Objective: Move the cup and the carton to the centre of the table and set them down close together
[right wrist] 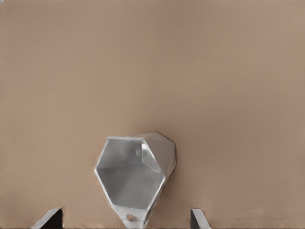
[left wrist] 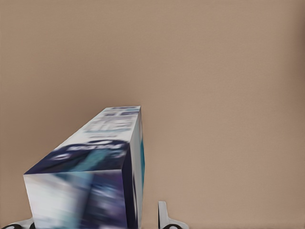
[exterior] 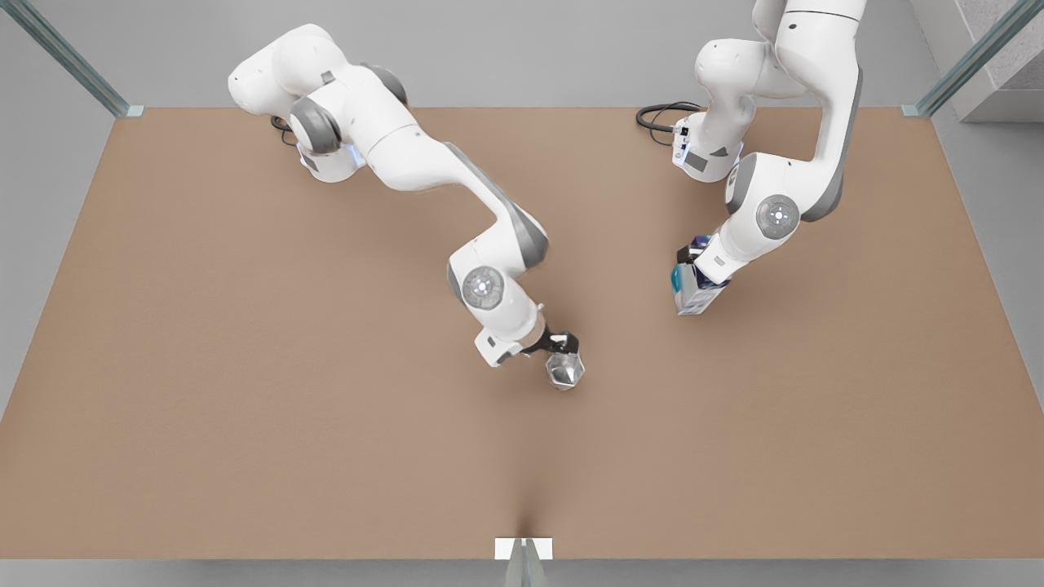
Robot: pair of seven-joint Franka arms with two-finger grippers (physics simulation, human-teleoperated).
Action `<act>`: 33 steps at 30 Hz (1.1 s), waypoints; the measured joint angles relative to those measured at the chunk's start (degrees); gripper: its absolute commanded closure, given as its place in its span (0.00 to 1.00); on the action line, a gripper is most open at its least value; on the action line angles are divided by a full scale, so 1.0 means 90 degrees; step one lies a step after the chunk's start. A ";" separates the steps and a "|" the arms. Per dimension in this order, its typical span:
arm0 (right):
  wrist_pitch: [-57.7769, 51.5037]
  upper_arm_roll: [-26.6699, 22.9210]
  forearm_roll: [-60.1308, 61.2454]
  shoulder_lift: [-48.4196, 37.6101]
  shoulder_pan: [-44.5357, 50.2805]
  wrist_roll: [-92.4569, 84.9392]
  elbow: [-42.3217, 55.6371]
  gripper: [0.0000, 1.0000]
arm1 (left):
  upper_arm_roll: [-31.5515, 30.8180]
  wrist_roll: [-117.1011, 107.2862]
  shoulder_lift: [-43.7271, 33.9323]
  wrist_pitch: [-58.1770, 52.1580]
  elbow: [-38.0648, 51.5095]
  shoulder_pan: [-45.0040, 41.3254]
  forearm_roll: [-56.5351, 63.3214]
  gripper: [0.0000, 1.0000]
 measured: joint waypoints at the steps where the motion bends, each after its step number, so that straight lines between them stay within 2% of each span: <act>1: -0.1370 -0.0002 -0.0054 -0.0845 -0.0727 -0.0071 -0.0058 0.00 | 0.0000 0.0000 0.0016 -0.0048 0.0009 0.0001 0.0000 0.35; 2: -0.2301 0.0030 -0.0540 -0.1868 -0.1565 -0.0112 -0.0496 0.00 | 0.0000 0.0006 0.0017 -0.0086 0.0010 0.0001 -0.0001 0.35; 4: -0.3378 0.0032 -0.2366 -0.3754 -0.2854 -0.2160 -0.1557 0.00 | 0.0000 0.0000 0.0008 -0.0107 0.0019 0.0000 -0.0001 0.35; 5: -0.4196 0.0028 -0.2869 -0.3883 -0.3053 -0.2482 -0.1416 0.00 | 0.0000 0.0000 -0.0001 -0.0134 0.0020 0.0000 -0.0001 0.35; 6: -0.4338 0.0314 -0.2853 -0.3976 -0.3227 -0.3123 -0.1492 0.00 | 0.0000 0.0000 -0.0017 -0.0169 0.0029 0.0000 0.0000 0.35; 7: -0.4206 0.1344 -0.2906 -0.4131 -0.4513 -0.3747 -0.1883 0.00 | 0.0000 -0.0009 -0.0027 -0.0175 0.0039 0.0000 0.0000 0.35; 8: -0.3301 0.1489 -0.3065 -0.4867 -0.4961 -0.3784 -0.3278 0.00 | 0.0000 -0.0108 -0.0024 -0.0176 0.0049 0.0000 0.0005 0.35; 9: -0.3065 0.1499 -0.3091 -0.5041 -0.5026 -0.3771 -0.3551 0.00 | 0.0000 -0.0119 -0.0008 -0.0166 0.0049 0.0001 0.0013 0.38; 12: -0.3239 0.1483 -0.3082 -0.5048 -0.4739 -0.3705 -0.3380 0.00 | -0.0001 -0.0118 0.0032 -0.0163 0.0049 0.0020 0.0045 0.41; 14: -0.3241 0.1489 -0.3087 -0.5049 -0.4587 -0.3698 -0.3379 0.00 | 0.0002 -0.0132 0.0051 -0.0163 0.0050 0.0041 0.0029 0.51; 15: -0.3241 0.1493 -0.3083 -0.5048 -0.4596 -0.3698 -0.3379 0.00 | 0.0002 -0.0159 0.0046 -0.0163 0.0050 0.0017 0.0072 0.52; 22: -0.3241 0.1493 -0.3092 -0.5048 -0.4671 -0.3707 -0.3379 0.00 | -0.0006 -0.0586 0.0055 -0.0290 0.0412 -0.0028 0.0267 0.52; 25: -0.3241 0.1496 -0.3092 -0.5048 -0.4570 -0.3707 -0.3379 0.00 | -0.0018 -0.2228 0.0250 -0.0293 0.1134 -0.0007 0.0328 0.52; 28: -0.3241 0.1501 -0.3092 -0.5048 -0.4704 -0.3707 -0.3379 0.00 | -0.0158 -0.4440 0.0974 -0.0287 0.2119 -0.0123 0.0312 0.52; 30: -0.3241 0.1502 -0.3092 -0.5048 -0.4749 -0.3707 -0.3379 0.00 | -0.0900 -0.6442 0.1351 -0.0297 0.2695 -0.0663 0.0274 0.52; 31: -0.3282 0.1502 -0.3092 -0.5048 -0.4732 -0.3713 -0.3379 0.00 | -0.0972 -0.7120 0.1484 -0.0304 0.2879 -0.1186 0.0263 0.52; 33: -0.3290 0.1556 -0.3183 -0.5058 -0.4690 -0.3775 -0.3427 0.00 | -0.1485 -0.8317 0.1963 -0.0546 0.3444 -0.1040 0.0319 0.52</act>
